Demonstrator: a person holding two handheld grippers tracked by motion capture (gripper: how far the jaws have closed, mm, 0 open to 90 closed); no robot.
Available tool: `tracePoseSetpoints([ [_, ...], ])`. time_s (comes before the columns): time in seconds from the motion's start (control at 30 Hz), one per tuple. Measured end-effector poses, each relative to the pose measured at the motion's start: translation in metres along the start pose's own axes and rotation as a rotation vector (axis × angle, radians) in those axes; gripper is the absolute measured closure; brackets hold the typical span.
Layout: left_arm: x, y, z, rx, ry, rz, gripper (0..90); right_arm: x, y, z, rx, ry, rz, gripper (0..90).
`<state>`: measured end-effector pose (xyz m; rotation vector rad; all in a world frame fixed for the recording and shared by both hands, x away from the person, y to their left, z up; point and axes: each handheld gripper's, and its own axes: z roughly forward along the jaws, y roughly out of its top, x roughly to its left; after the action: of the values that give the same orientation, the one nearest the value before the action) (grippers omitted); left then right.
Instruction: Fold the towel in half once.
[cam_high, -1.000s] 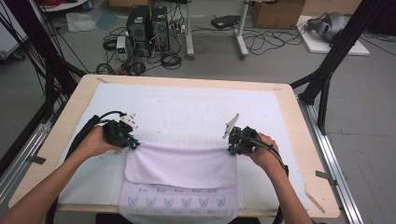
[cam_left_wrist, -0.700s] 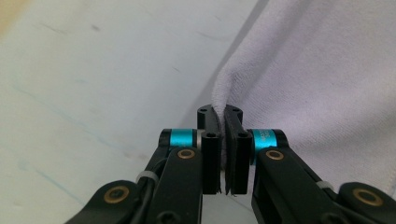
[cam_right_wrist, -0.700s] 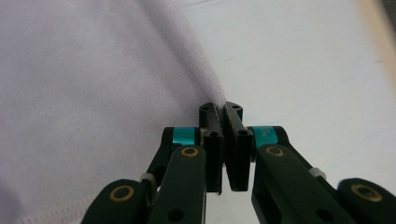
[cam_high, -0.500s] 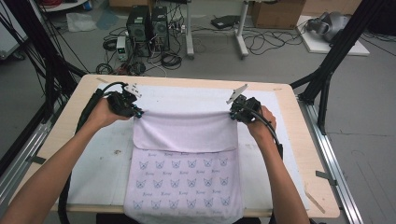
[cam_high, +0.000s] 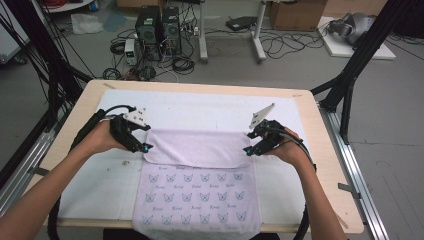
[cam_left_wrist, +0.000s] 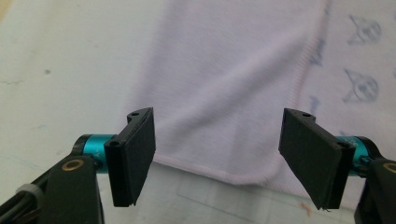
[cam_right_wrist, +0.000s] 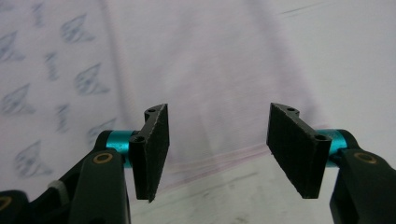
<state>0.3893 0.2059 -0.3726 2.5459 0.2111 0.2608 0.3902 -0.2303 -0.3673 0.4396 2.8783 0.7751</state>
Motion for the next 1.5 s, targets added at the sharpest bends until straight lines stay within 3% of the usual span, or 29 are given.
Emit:
tracePoseSetpoints([
  [0.13, -0.017, -0.009, 0.009, 0.055, -0.014, 0.059, 27.9, 0.015, 0.000, 0.009, 0.074, 0.061, -0.089, 43.9],
  [0.23, -0.022, -0.013, 0.016, 0.093, -0.020, 0.082, 28.9, 0.023, -0.001, 0.016, 0.134, 0.090, -0.150, 48.9],
  [0.33, -0.024, -0.014, 0.022, 0.118, -0.028, 0.089, 31.2, 0.027, -0.002, 0.023, 0.173, 0.112, -0.166, 54.9],
  [0.53, -0.028, -0.010, 0.027, 0.144, -0.046, 0.122, 38.4, 0.028, -0.001, 0.032, 0.235, 0.115, -0.211, 66.1],
  [0.67, -0.028, -0.008, 0.031, 0.167, -0.043, 0.119, 42.8, 0.028, 0.001, 0.036, 0.267, 0.096, -0.254, 76.1],
  [0.77, -0.026, -0.006, 0.033, 0.210, -0.037, 0.112, 47.9, 0.029, 0.002, 0.039, 0.296, 0.089, -0.288, 85.5],
  [0.9, -0.025, -0.003, 0.036, 0.254, -0.050, 0.091, 59.8, 0.027, 0.003, 0.040, 0.290, 0.098, -0.290, 86.2],
  [1.0, -0.025, -0.002, 0.038, 0.260, -0.061, 0.090, 64.9, 0.026, 0.002, 0.039, 0.275, 0.095, -0.281, 86.1],
  [1.17, -0.026, 0.004, 0.037, 0.304, -0.043, 0.097, 86.5, 0.024, 0.001, 0.037, 0.264, 0.099, -0.269, 86.2],
  [1.33, -0.024, 0.009, 0.034, 0.307, -0.052, 0.093, 87.8, 0.022, 0.000, 0.035, 0.240, 0.093, -0.265, 86.8],
  [1.5, -0.024, 0.011, 0.018, 0.245, -0.067, 0.065, 88.0, 0.020, -0.003, 0.023, 0.185, 0.093, -0.249, 87.2],
])
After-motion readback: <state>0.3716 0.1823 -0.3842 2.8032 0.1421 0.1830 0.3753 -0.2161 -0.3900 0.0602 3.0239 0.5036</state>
